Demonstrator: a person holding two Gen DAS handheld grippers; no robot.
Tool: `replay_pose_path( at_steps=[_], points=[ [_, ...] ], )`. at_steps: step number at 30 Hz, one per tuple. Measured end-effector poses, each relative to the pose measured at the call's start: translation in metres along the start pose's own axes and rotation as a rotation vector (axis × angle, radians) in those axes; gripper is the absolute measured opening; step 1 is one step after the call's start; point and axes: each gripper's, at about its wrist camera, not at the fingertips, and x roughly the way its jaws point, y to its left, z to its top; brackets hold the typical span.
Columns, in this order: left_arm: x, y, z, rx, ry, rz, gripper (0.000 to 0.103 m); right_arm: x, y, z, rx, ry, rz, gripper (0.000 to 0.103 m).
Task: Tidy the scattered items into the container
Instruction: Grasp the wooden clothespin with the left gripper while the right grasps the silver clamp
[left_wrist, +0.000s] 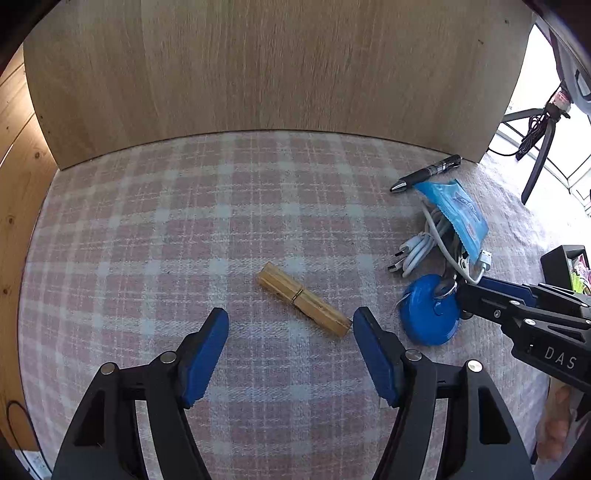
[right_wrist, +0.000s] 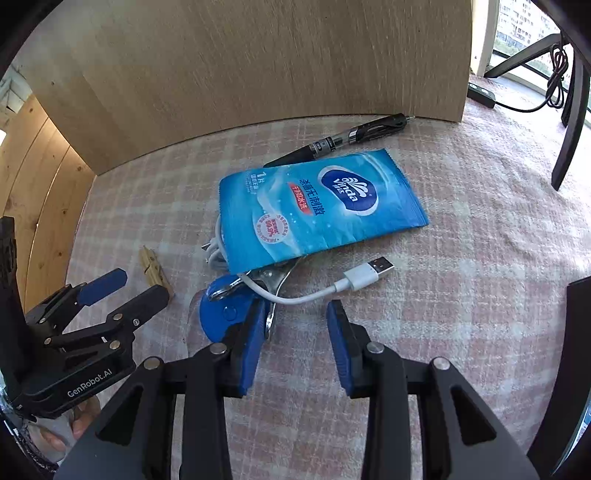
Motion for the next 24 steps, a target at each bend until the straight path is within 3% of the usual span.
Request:
replay_pose_path(
  at_steps=[6,9,12,15,16,24],
  points=[
    [0.008,-0.005,0.002,-0.003,0.01,0.022,0.056,0.002,-0.006,0.002,0.002,0.017,0.014,0.02],
    [0.007,0.0,0.002,-0.008,0.012,0.043,0.041,0.001,-0.012,0.0,-0.003,0.018,0.0,0.014],
    [0.001,0.015,0.001,-0.005,0.012,0.066,0.034,0.002,-0.013,0.001,-0.014,0.021,-0.007,0.011],
    [0.0,0.019,0.005,-0.002,0.009,0.086,0.021,0.003,-0.011,0.0,-0.03,0.03,-0.012,0.008],
    [0.0,0.022,0.006,-0.011,0.009,0.09,0.012,0.004,-0.008,-0.002,-0.033,0.039,-0.002,0.006],
    [-0.017,0.05,-0.01,-0.01,0.007,0.086,0.01,-0.006,-0.007,-0.028,-0.087,0.081,0.0,0.004]
  ],
)
